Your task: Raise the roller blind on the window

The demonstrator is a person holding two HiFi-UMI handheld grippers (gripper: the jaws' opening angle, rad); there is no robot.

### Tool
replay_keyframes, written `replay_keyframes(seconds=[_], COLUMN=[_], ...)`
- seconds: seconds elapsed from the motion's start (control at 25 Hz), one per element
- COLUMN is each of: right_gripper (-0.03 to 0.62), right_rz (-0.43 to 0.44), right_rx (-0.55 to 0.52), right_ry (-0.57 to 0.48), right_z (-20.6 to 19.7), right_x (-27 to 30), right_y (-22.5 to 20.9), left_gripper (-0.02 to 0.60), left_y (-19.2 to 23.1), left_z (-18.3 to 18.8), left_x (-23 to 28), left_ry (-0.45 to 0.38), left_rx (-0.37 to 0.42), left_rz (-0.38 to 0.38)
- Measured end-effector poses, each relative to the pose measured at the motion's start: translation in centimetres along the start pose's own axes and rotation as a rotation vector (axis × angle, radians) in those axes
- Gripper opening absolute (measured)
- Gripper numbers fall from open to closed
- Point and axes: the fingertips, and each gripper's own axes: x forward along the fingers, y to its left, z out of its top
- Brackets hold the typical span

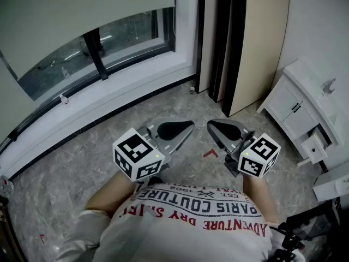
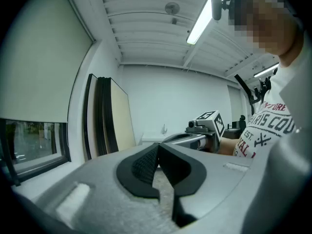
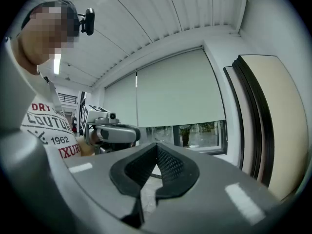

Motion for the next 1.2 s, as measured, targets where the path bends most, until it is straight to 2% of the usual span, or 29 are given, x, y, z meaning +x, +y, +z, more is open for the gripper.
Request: replay_keyframes(seconds=[0.52,0.84,1.2], right_gripper=[0.006,0.006,0.006], right_rz=[0.03,0.039,0.029], right_rx=[0.004,0.044,0.096], right_ry=[0.042,0.042,0.056], right_z=[-2.7,-3.5,-4.5], right_x=[0.8,0.2,2.0], right_y=[0.8,0.9,-0.3], left_gripper=[0.002,0.002,0.002], left_y=[-0.6,-0.8,1.9], left_z=[-2.2,-2.2,-2.8], left_x=[-0.5,-0.3,-0.4], left_ry=[0.01,0.014,0.017], left_rx=[-0.071,-0.067,-0.106], left_rz=[-0.008,0.003,0.016])
